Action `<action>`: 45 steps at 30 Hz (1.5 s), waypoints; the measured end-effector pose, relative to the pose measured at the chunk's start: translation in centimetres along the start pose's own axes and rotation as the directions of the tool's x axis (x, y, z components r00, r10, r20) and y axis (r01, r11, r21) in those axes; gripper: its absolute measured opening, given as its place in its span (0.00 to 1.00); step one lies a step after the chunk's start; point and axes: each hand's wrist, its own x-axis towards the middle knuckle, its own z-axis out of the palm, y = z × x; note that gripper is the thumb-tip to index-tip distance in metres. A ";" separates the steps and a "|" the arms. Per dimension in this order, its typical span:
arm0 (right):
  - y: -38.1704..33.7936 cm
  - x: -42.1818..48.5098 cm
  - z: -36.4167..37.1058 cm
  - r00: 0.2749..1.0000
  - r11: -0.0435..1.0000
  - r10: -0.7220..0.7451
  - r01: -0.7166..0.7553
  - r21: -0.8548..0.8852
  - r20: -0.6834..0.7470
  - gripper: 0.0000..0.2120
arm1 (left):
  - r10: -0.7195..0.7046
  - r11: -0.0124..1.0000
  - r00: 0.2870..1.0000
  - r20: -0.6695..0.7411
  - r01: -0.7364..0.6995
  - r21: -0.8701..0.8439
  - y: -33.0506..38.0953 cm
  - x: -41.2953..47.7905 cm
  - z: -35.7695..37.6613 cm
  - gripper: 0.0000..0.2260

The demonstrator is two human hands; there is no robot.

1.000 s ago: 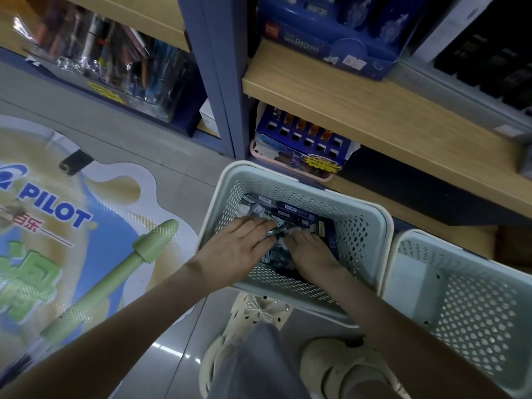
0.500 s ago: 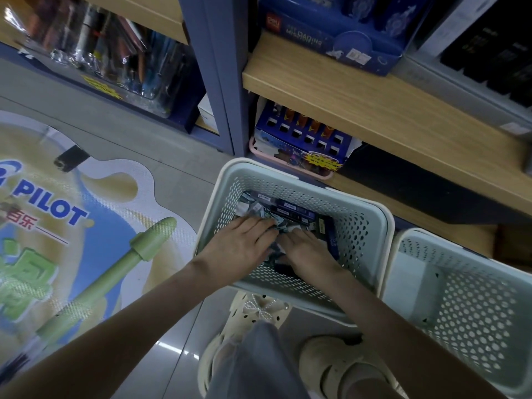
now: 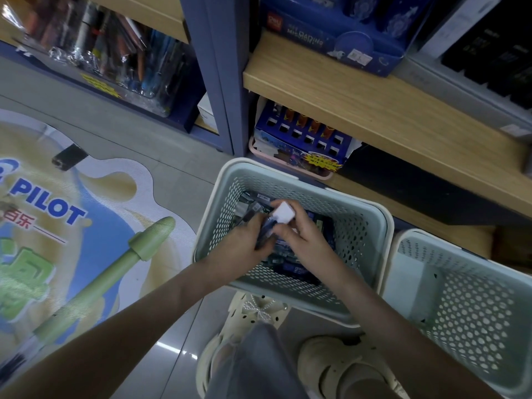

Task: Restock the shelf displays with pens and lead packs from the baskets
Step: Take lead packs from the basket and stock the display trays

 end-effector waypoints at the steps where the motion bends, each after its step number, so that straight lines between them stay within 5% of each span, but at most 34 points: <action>1: 0.8 -0.1 -0.4 1.000 0.998 0.022 -0.023 -0.063 -0.010 0.16 | -0.012 1.000 1.000 0.021 0.012 0.002 -0.2 0.1 -0.1 0.16; 3: 2.9 -0.3 -1.7 0.999 0.892 0.047 -0.039 -0.451 0.006 0.21 | -0.081 0.996 0.996 0.042 0.082 -0.026 -0.3 0.2 -0.4 0.13; 6: 7.0 -0.9 -3.0 0.973 0.430 0.202 0.014 -0.903 0.111 0.36 | -0.202 0.974 0.979 0.037 0.204 -0.103 0.1 0.5 -0.5 0.07; 9: 9.1 -0.8 -2.6 0.952 0.258 0.260 0.091 -0.962 0.160 0.38 | -0.264 0.953 0.964 0.025 0.265 -0.147 0.3 0.9 -0.2 0.07; 14: 10.7 -0.1 -1.2 0.965 0.094 0.043 0.253 -0.963 0.258 0.32 | -0.293 0.949 0.956 0.032 0.294 -0.111 -0.5 1.2 0.6 0.14; 20: 10.5 0.6 -0.1 0.972 0.148 -0.045 0.236 -0.961 0.231 0.28 | -0.358 0.928 0.931 0.075 0.364 -0.078 -1.5 1.3 0.9 0.18; 24: 10.0 0.9 0.3 0.976 0.220 0.036 0.201 -0.955 0.214 0.26 | -0.349 0.930 0.934 0.073 0.354 -0.094 -1.5 1.4 1.1 0.21; 29: 9.1 0.9 0.2 0.979 0.189 0.103 0.156 -0.970 0.177 0.25 | -0.350 0.931 0.934 0.079 0.356 -0.080 -1.4 1.4 1.0 0.12; 32: 7.9 0.4 -0.3 0.995 0.367 0.034 0.071 -0.927 0.090 0.23 | -0.353 0.924 0.929 0.106 0.365 -0.115 -1.3 1.4 0.9 0.07; 35: 4.1 -0.5 -1.2 0.990 0.726 0.039 -0.121 -0.677 -0.135 0.13 | -0.321 0.898 0.932 0.168 0.356 -0.260 -0.3 1.2 0.4 0.05; 38: -0.1 -1.6 -1.9 0.944 0.962 0.208 -0.245 -0.122 -0.254 0.08 | -0.243 0.880 0.947 0.210 0.306 -0.363 2.1 1.4 -0.7 0.04; 41: -3.8 -2.8 -3.0 0.916 0.928 0.280 -0.182 0.325 -0.286 0.08 | -0.133 0.896 0.966 0.222 0.213 -0.391 6.3 1.2 -2.8 0.05; 45: -9.0 -5.1 -4.7 0.917 0.904 0.230 -0.077 0.422 -0.326 0.11 | -0.011 0.854 0.976 0.218 0.122 -0.506 12.0 -0.2 -5.7 0.11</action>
